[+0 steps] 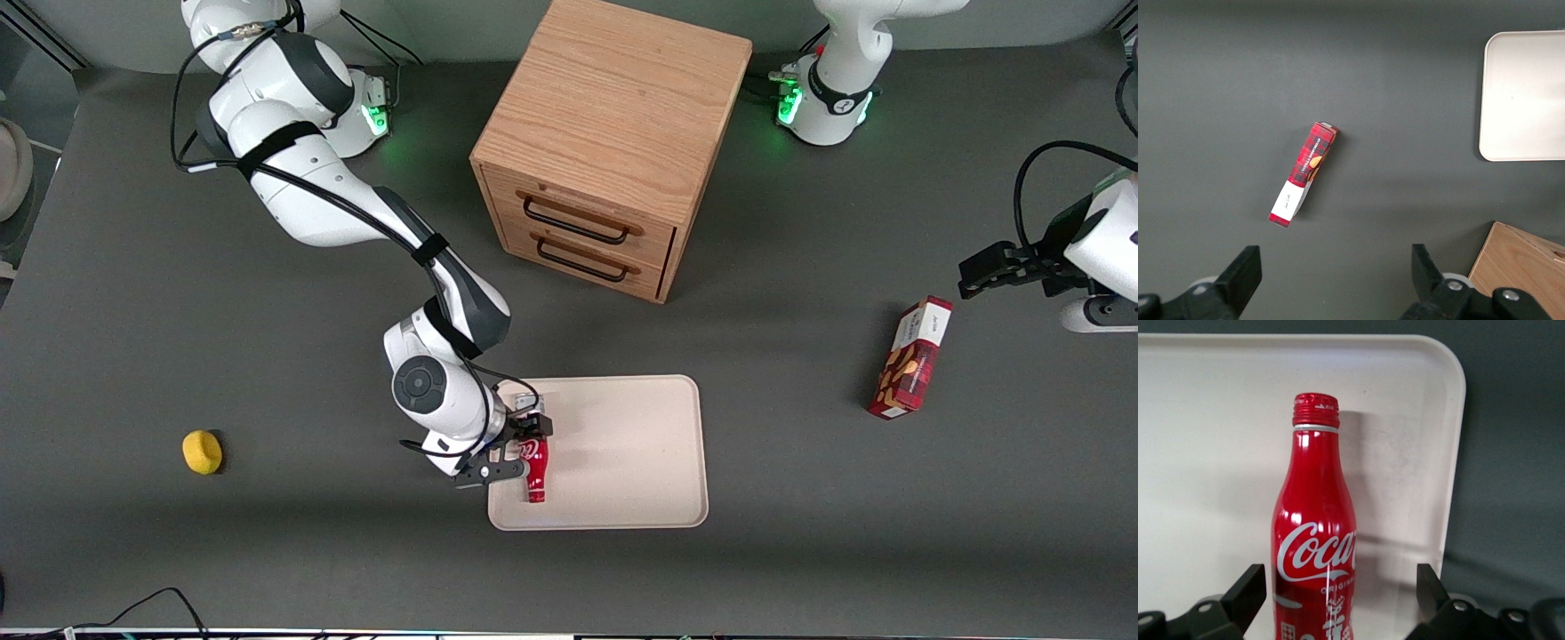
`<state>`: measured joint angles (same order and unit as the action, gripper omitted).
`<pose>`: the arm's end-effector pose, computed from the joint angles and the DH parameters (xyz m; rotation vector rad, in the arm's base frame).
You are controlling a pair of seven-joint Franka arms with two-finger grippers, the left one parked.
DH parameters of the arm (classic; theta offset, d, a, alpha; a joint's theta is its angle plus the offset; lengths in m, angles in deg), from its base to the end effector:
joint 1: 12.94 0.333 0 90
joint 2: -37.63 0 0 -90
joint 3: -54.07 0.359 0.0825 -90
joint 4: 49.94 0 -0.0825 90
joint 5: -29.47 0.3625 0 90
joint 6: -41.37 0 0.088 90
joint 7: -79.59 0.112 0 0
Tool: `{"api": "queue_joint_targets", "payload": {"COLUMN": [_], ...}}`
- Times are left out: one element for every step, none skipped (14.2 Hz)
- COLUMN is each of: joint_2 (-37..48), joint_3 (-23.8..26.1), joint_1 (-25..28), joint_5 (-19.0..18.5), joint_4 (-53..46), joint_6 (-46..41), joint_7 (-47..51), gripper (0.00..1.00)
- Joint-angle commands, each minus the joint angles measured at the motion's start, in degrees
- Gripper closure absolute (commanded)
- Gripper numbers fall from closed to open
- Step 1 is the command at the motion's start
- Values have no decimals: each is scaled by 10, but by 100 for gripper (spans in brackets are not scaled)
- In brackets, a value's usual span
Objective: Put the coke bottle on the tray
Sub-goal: 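Lower the bottle onto the tray and open the right gripper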
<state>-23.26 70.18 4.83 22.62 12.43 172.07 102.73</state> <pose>0.7154 0.3722 0.2227 -2.9369 -0.1452 -0.1171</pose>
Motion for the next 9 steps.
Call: {"api": "queue_joint_targets", "payload": {"joint_2": [3,3,3,2,2,5,15,37,62], "joint_3": [-1,-1,-1,-1,-1,-1,-1,-1,-1], "joint_1": [3,3,3,3,3,3,1,-4,-6], "joint_5": [-10,-9,-10,-10,-10,-10,-11,-10,-11], "joint_4": [-3,-3,-3,-3,-3,-3,-3,6,15], "joint_6": [1,1,1,1,1,1,-2,-13,-46], "joint_7": [4,4,4,4,4,4,4,4,5], "gripper": [0,0,0,0,0,0,0,0,0]}}
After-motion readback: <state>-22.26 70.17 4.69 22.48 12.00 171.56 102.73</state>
